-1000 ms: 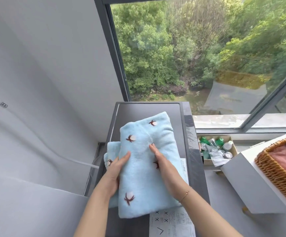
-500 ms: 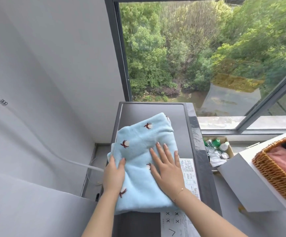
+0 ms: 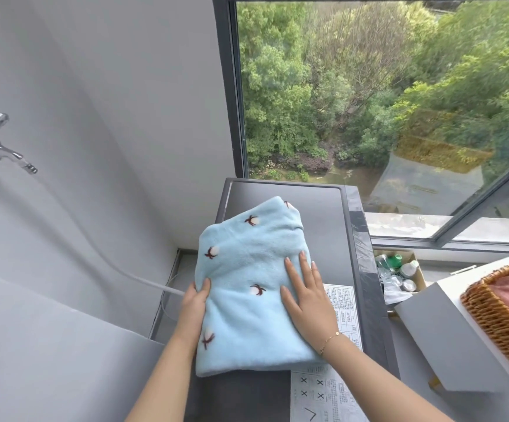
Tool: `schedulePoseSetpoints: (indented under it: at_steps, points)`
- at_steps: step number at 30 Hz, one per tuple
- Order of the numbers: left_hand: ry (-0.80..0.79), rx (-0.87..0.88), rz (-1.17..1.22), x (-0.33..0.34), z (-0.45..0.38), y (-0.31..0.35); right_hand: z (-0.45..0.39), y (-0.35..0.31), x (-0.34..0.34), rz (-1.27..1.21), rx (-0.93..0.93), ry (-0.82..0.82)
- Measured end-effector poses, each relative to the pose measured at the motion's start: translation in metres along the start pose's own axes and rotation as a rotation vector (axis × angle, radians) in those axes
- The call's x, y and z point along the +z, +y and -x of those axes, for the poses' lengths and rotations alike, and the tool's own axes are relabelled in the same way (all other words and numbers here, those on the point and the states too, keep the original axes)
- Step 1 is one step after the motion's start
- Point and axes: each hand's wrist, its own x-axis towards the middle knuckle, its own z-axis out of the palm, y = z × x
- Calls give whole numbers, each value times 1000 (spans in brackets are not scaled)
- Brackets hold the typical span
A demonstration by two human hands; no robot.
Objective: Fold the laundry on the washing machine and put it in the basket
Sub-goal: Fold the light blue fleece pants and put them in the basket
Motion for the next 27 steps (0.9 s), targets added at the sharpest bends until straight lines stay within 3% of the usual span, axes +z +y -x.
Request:
schedulePoseSetpoints:
  at_steps: [3, 6, 8, 11, 17, 22, 25, 27]
  points:
    - [128, 140, -407, 6, 0, 4, -3, 3, -5, -70, 5, -43]
    - [380, 461, -1029, 16, 6, 16, 1, 6, -9, -255, 37, -4]
    - [282, 567, -1180, 31, 10, 21, 4, 7, -10, -356, 120, 61]
    - [123, 494, -1354, 45, 8, -4, 7, 10, -6, -419, 195, 120]
    - [55, 525, -1391, 41, -5, -21, 19, 4, -4, -442, 292, 121]
    - [13, 543, -1311, 38, -10, 0, 28, 15, -20, -505, 227, 80]
    - [-5, 719, -1227, 51, -25, 39, -7, 32, -45, -435, 163, 176]
    - [-118, 791, -1287, 65, -38, 55, -38, 36, -60, -410, 74, 150]
